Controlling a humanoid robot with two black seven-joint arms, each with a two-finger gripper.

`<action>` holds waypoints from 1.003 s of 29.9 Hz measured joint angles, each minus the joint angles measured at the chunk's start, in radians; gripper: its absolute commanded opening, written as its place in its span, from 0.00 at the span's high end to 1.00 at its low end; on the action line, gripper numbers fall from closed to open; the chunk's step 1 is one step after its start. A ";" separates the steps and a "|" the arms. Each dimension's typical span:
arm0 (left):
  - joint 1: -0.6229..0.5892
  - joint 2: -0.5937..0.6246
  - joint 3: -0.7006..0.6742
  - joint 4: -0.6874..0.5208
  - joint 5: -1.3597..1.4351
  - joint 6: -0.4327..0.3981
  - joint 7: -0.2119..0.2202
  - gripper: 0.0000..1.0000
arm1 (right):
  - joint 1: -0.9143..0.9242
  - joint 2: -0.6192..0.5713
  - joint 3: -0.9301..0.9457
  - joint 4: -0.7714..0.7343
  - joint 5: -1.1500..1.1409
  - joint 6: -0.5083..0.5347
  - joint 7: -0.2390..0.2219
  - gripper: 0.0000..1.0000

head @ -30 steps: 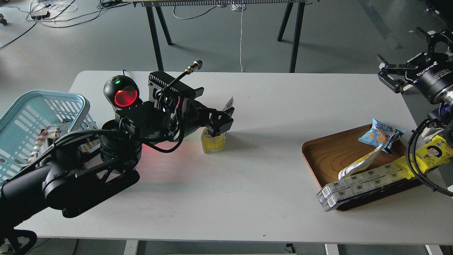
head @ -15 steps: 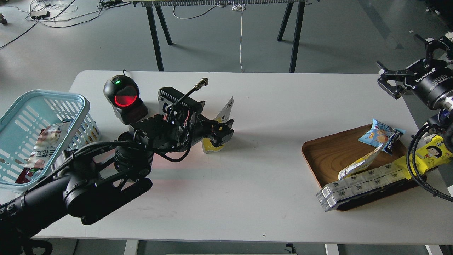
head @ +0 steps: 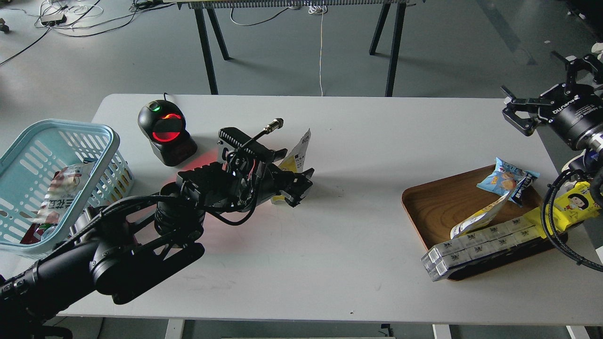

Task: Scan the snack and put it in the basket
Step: 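Close the left gripper on the yellow pouch, then lift the pouch with the left gripper toward the scanner's face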

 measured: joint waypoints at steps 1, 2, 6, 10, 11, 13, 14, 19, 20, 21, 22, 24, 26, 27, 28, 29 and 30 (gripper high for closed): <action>0.000 0.001 0.000 0.000 0.000 0.000 -0.001 0.91 | 0.000 0.001 0.000 0.000 0.000 0.000 0.000 0.01; 0.001 0.001 0.000 0.000 0.000 0.000 -0.001 0.95 | 0.000 0.003 0.000 0.000 0.000 0.000 0.000 0.01; 0.001 0.002 0.000 0.000 0.000 0.000 -0.001 0.98 | 0.000 0.012 0.000 0.001 0.000 0.000 0.000 0.01; 0.001 0.009 0.000 -0.002 0.000 0.000 0.000 0.99 | 0.000 0.014 0.000 0.002 0.000 0.000 0.000 0.01; 0.001 0.010 -0.001 -0.003 0.000 0.000 0.000 0.99 | 0.000 0.014 0.000 0.002 0.000 0.000 0.000 0.01; -0.002 0.010 -0.004 -0.006 0.000 0.000 0.000 1.00 | 0.000 0.014 0.001 0.002 0.000 0.000 0.000 0.01; -0.003 0.010 -0.006 -0.007 0.000 0.000 0.000 1.00 | 0.000 0.014 0.001 0.002 0.000 0.000 0.000 0.01; -0.011 0.015 -0.010 -0.027 0.000 0.000 0.000 1.00 | 0.000 0.014 0.005 0.002 0.000 0.000 0.000 0.01; -0.012 0.022 -0.010 -0.035 0.000 0.000 -0.001 1.00 | 0.000 0.014 0.006 0.002 0.000 0.000 0.000 0.01; -0.014 0.030 -0.011 -0.042 0.000 0.000 -0.002 1.00 | 0.000 0.014 0.007 0.002 0.000 0.000 0.000 0.01; -0.016 0.039 -0.012 -0.050 0.000 0.000 -0.003 1.00 | 0.000 0.014 0.007 0.002 0.000 0.000 0.000 0.01; -0.024 0.061 -0.012 -0.070 0.000 0.000 -0.012 1.00 | 0.000 0.014 0.007 0.003 0.000 0.000 0.000 0.01; -0.037 0.086 -0.013 -0.091 0.000 0.000 -0.025 1.00 | 0.000 0.014 0.008 0.004 0.000 0.000 0.000 0.01; -0.046 0.100 -0.014 -0.102 0.000 0.000 -0.030 1.00 | 0.000 0.014 0.008 0.004 0.000 0.000 0.000 0.01; -0.052 0.112 -0.014 -0.111 0.000 0.000 -0.034 1.00 | 0.000 0.014 0.008 0.004 0.000 0.000 0.000 0.01; -0.059 0.126 -0.015 -0.120 0.000 0.000 -0.038 1.00 | 0.000 0.014 0.008 0.004 0.000 0.000 0.000 0.01; -0.065 0.141 -0.016 -0.128 0.000 0.000 -0.042 1.00 | 0.000 0.014 0.008 0.004 0.000 0.000 0.000 0.01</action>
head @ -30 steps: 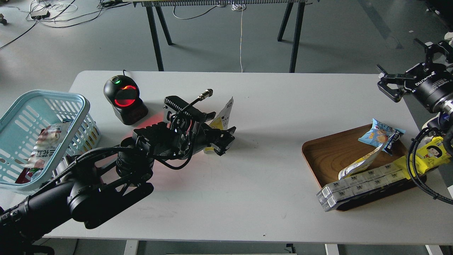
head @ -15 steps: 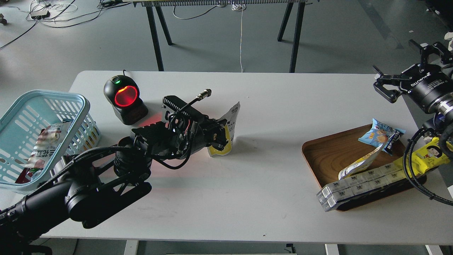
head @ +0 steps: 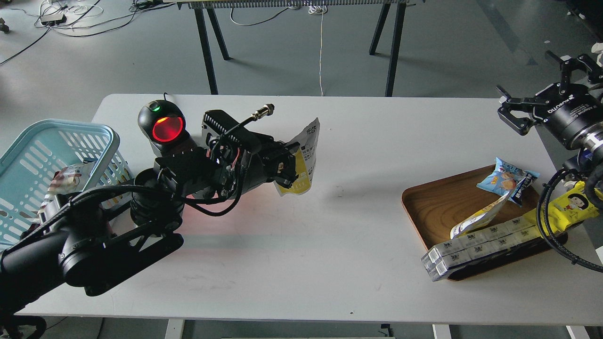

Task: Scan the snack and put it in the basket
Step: 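Lift the pouch with the left gripper toward the scanner's face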

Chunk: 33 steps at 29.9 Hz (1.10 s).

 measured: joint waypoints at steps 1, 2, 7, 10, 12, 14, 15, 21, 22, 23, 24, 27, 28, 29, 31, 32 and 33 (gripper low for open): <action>-0.005 0.015 -0.002 -0.007 0.000 0.000 -0.005 1.00 | 0.000 0.000 0.000 0.001 0.000 0.000 0.000 0.01; -0.009 0.027 -0.004 -0.013 0.000 0.000 -0.010 1.00 | 0.000 0.000 -0.001 0.001 -0.001 0.000 0.000 0.01; -0.016 0.081 -0.014 -0.029 0.000 0.000 -0.030 1.00 | 0.000 -0.002 -0.003 0.003 -0.008 0.000 -0.001 0.01; -0.016 0.101 -0.024 -0.038 0.000 0.000 -0.036 1.00 | 0.001 -0.002 -0.002 0.003 -0.017 0.000 -0.002 0.01; -0.016 0.112 -0.027 -0.041 0.000 0.000 -0.044 1.00 | 0.001 -0.002 0.000 0.003 -0.019 0.000 -0.002 0.01; -0.016 0.124 -0.028 -0.041 0.000 0.000 -0.053 1.00 | 0.002 -0.002 0.000 0.004 -0.020 0.000 -0.002 0.01; -0.016 0.132 -0.028 -0.041 0.000 0.000 -0.056 1.00 | 0.002 -0.002 0.001 0.004 -0.020 0.000 -0.002 0.01; -0.016 0.182 -0.029 -0.041 0.000 0.000 -0.071 1.00 | 0.003 -0.002 0.001 0.004 -0.020 0.000 -0.001 0.01; -0.016 0.191 -0.029 -0.041 0.000 0.000 -0.076 1.00 | 0.003 -0.002 0.001 0.003 -0.020 0.000 0.000 0.01; -0.016 0.200 -0.029 -0.041 0.000 0.000 -0.079 1.00 | 0.003 -0.002 0.001 0.003 -0.020 0.000 0.000 0.01; -0.016 0.210 -0.029 -0.041 0.000 0.000 -0.081 1.00 | 0.003 -0.002 0.001 0.003 -0.020 0.000 0.000 0.01; -0.016 0.230 -0.029 -0.042 0.000 0.000 -0.089 1.00 | 0.002 -0.002 0.001 0.003 -0.021 0.000 0.000 0.01; -0.016 0.234 -0.029 -0.043 0.000 0.000 -0.094 1.00 | 0.002 -0.002 0.001 0.003 -0.021 0.000 0.000 0.01; -0.017 0.239 -0.029 -0.046 0.000 0.000 -0.098 1.00 | 0.002 -0.002 0.001 0.003 -0.021 0.000 0.000 0.01; -0.021 0.251 -0.029 -0.051 0.000 0.000 -0.105 0.99 | 0.002 -0.001 0.001 0.003 -0.021 0.000 0.000 0.01; -0.024 0.256 -0.028 -0.053 0.000 0.000 -0.107 0.99 | 0.002 -0.001 0.001 0.004 -0.021 0.000 0.000 0.01; -0.027 0.259 -0.026 -0.055 0.000 0.000 -0.109 0.99 | 0.002 -0.001 0.001 0.004 -0.020 0.000 0.000 0.01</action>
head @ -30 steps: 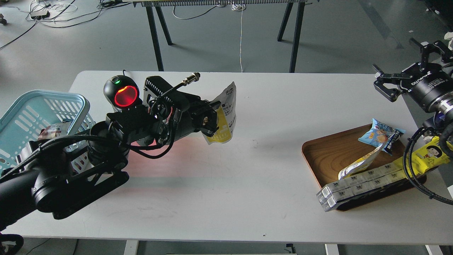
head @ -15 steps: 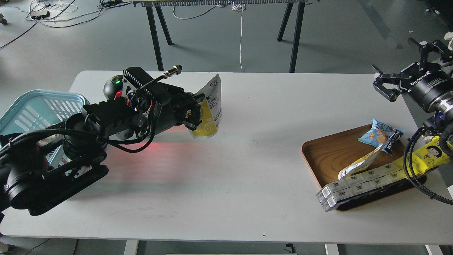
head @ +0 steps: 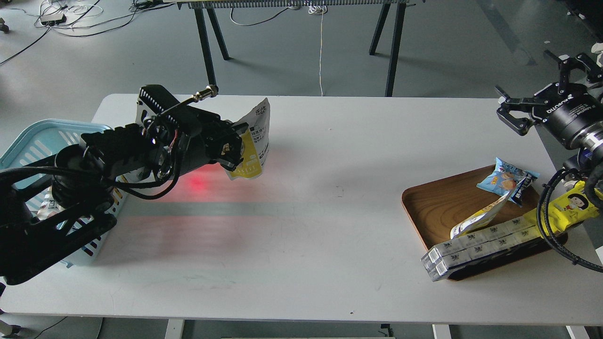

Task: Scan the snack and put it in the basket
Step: 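Lift the pouch with the left gripper toward the scanner's face, then hold the pouch in front of the black scanner with the left gripper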

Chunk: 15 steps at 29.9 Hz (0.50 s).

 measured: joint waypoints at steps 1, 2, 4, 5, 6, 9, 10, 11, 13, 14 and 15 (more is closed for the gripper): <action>-0.004 0.003 0.002 -0.002 0.000 0.000 -0.004 0.99 | 0.000 0.000 0.000 0.000 0.000 0.000 0.000 0.01; -0.009 0.006 0.003 -0.004 0.000 0.000 -0.010 0.99 | 0.000 0.000 0.000 0.000 0.000 0.000 0.000 0.01; -0.022 0.008 0.003 -0.006 0.000 0.000 -0.022 0.99 | 0.001 0.000 0.000 0.000 0.000 0.000 -0.001 0.01; -0.030 0.008 0.003 -0.008 0.000 0.000 -0.028 0.99 | 0.001 0.000 0.000 0.000 0.000 0.000 -0.001 0.01; -0.038 0.009 0.004 -0.010 0.000 0.000 -0.034 0.99 | 0.001 0.000 0.000 0.000 0.000 0.000 -0.001 0.01; -0.066 0.009 0.005 -0.022 0.000 0.000 -0.051 0.99 | 0.001 0.000 0.000 0.000 0.000 0.000 -0.001 0.01; -0.073 0.009 0.006 -0.023 0.000 0.000 -0.053 0.99 | 0.001 0.000 0.000 0.000 0.000 0.000 -0.001 0.01; -0.080 0.009 0.006 -0.024 0.000 0.000 -0.056 0.99 | 0.001 0.000 0.000 0.000 0.000 0.000 -0.001 0.01; -0.090 0.007 0.006 -0.025 0.000 0.000 -0.058 0.99 | 0.001 0.000 0.000 0.000 0.000 0.000 -0.001 0.01; -0.092 0.007 0.007 -0.025 0.000 0.000 -0.059 0.99 | 0.001 -0.001 0.000 0.000 0.000 0.000 -0.001 0.01; -0.094 0.007 0.007 -0.025 0.000 0.000 -0.061 0.99 | 0.002 -0.002 0.000 0.000 0.000 0.000 -0.001 0.01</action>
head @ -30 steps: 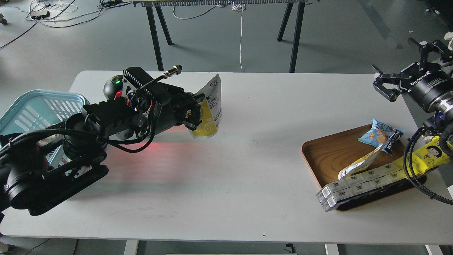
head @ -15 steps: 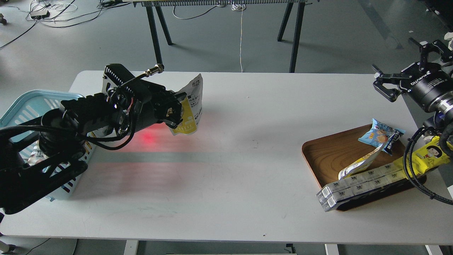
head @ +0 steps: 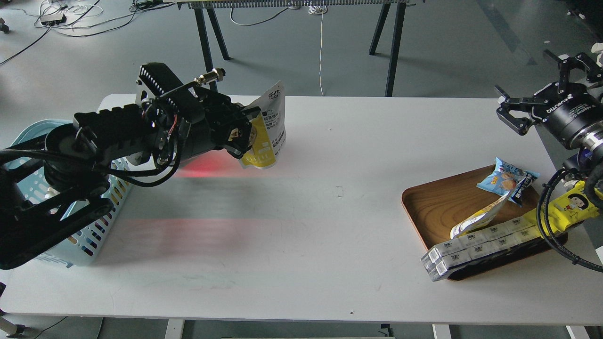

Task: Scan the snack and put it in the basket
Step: 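Hold the pouch in front of the black scanner with the left gripper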

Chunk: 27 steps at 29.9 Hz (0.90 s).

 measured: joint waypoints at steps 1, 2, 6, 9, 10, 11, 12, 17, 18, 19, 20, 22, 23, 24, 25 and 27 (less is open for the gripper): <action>0.000 0.000 0.000 0.000 0.000 0.000 -0.001 0.99 | 0.000 -0.001 0.000 0.000 0.000 0.000 0.000 0.01; -0.001 0.000 0.001 0.000 0.000 0.000 -0.001 0.99 | 0.001 -0.001 0.000 0.000 0.000 0.000 0.000 0.01; -0.002 0.003 0.001 0.000 0.000 0.000 0.002 0.99 | 0.001 -0.002 0.000 0.000 0.000 0.000 0.000 0.01; -0.004 0.015 0.001 0.000 0.000 0.000 0.003 0.99 | 0.001 -0.003 0.000 0.000 0.000 0.000 0.000 0.01; -0.004 0.021 0.001 0.000 0.000 0.000 0.003 0.99 | 0.001 -0.003 0.000 0.000 0.000 0.000 0.000 0.01; -0.005 0.027 0.001 0.000 0.000 0.000 0.003 0.99 | 0.001 -0.003 0.000 0.000 0.000 0.000 0.000 0.01; -0.005 0.033 0.001 0.000 0.000 0.000 0.003 0.99 | 0.001 -0.003 0.000 0.000 0.000 0.000 0.000 0.01; -0.005 0.055 0.002 0.000 0.000 0.000 0.000 0.99 | 0.002 0.000 0.000 0.000 0.000 0.000 0.000 0.01; -0.005 0.059 0.003 0.000 0.000 0.000 0.000 0.99 | 0.002 0.000 0.000 0.000 0.000 0.000 0.001 0.01; -0.005 0.062 0.004 0.000 0.000 0.000 -0.001 0.99 | 0.002 0.001 0.000 0.000 0.000 0.000 0.001 0.01; -0.004 0.065 0.006 0.000 0.000 0.000 -0.002 0.99 | 0.002 0.001 0.000 0.000 0.000 0.000 0.001 0.01; -0.002 0.069 0.011 0.000 0.000 0.000 -0.002 0.99 | 0.003 0.002 0.000 0.000 0.000 0.000 0.001 0.01; -0.002 0.071 0.015 0.000 0.000 0.000 -0.002 0.99 | 0.003 0.002 0.000 0.000 0.000 0.000 0.001 0.01; -0.002 0.072 0.018 0.000 0.000 0.000 -0.003 0.99 | 0.003 0.002 0.000 -0.001 0.000 0.000 0.001 0.01; -0.002 0.072 0.020 0.000 0.000 0.000 -0.003 0.99 | 0.003 0.002 0.000 -0.001 -0.001 0.000 0.001 0.01; -0.002 0.072 0.022 0.000 0.000 0.000 -0.006 0.99 | 0.003 0.002 0.000 -0.002 -0.001 0.000 0.001 0.01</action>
